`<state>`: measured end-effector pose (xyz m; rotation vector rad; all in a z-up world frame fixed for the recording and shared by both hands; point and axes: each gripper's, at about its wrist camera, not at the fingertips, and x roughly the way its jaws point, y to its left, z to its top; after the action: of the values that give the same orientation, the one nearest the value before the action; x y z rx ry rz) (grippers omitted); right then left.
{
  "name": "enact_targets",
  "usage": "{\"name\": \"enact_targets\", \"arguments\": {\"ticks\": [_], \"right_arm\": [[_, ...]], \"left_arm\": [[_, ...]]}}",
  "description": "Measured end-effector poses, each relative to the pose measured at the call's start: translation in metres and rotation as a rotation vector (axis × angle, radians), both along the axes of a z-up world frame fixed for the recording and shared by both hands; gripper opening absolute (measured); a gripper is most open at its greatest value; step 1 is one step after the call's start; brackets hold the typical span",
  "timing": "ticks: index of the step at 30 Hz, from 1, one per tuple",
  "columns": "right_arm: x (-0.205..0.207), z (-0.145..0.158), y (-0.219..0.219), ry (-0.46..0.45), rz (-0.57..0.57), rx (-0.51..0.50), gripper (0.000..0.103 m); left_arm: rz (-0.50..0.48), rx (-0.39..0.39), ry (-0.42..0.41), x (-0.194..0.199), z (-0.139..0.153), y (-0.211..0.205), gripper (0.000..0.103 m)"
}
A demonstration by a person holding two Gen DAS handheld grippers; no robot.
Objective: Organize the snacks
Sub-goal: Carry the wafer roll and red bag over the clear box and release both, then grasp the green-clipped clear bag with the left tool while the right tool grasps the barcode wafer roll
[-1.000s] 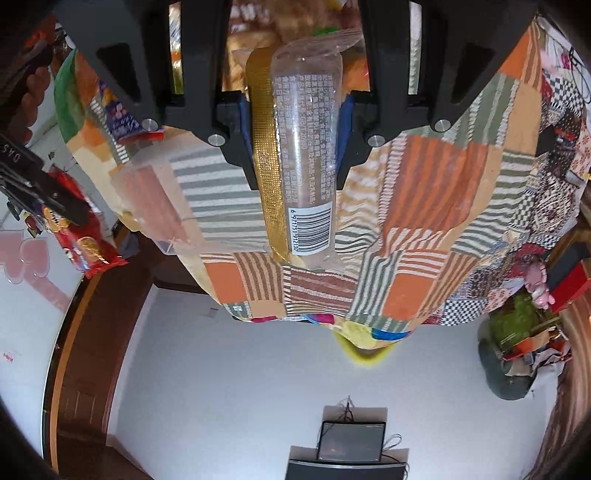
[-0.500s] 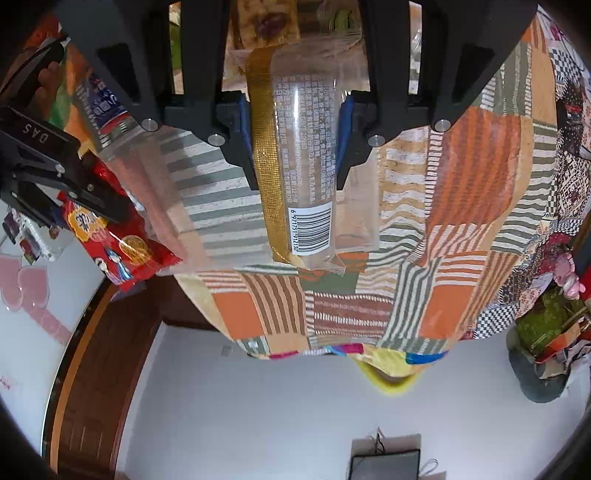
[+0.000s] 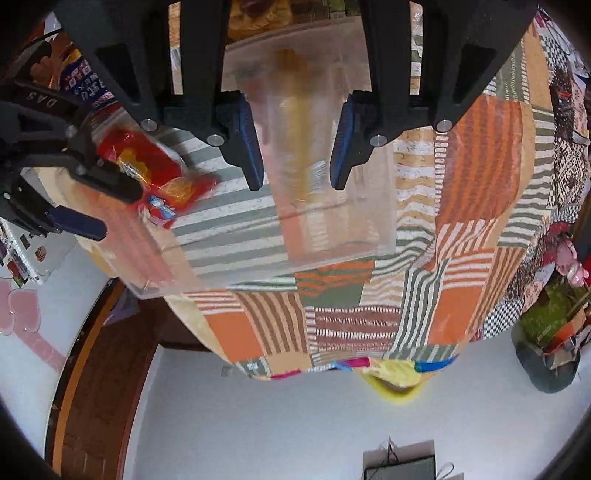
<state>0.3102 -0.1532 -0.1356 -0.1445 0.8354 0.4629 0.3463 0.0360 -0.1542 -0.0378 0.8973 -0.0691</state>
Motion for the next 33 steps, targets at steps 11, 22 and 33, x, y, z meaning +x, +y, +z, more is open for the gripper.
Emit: {"name": "enact_targets", "arguments": {"ticks": [11, 22, 33], "right_arm": [[-0.034, 0.042, -0.020, -0.095, -0.008, 0.054, 0.069], [-0.096, 0.055, -0.035, -0.149, -0.012, 0.118, 0.069], [-0.132, 0.017, -0.030, -0.063, -0.019, 0.110, 0.069]], "left_arm": [[0.011, 0.008, -0.123, -0.053, 0.052, 0.014, 0.048], [0.045, 0.030, -0.171, -0.145, 0.064, 0.037, 0.067], [0.106, -0.068, -0.022, -0.197, 0.009, 0.047, 0.068]]}}
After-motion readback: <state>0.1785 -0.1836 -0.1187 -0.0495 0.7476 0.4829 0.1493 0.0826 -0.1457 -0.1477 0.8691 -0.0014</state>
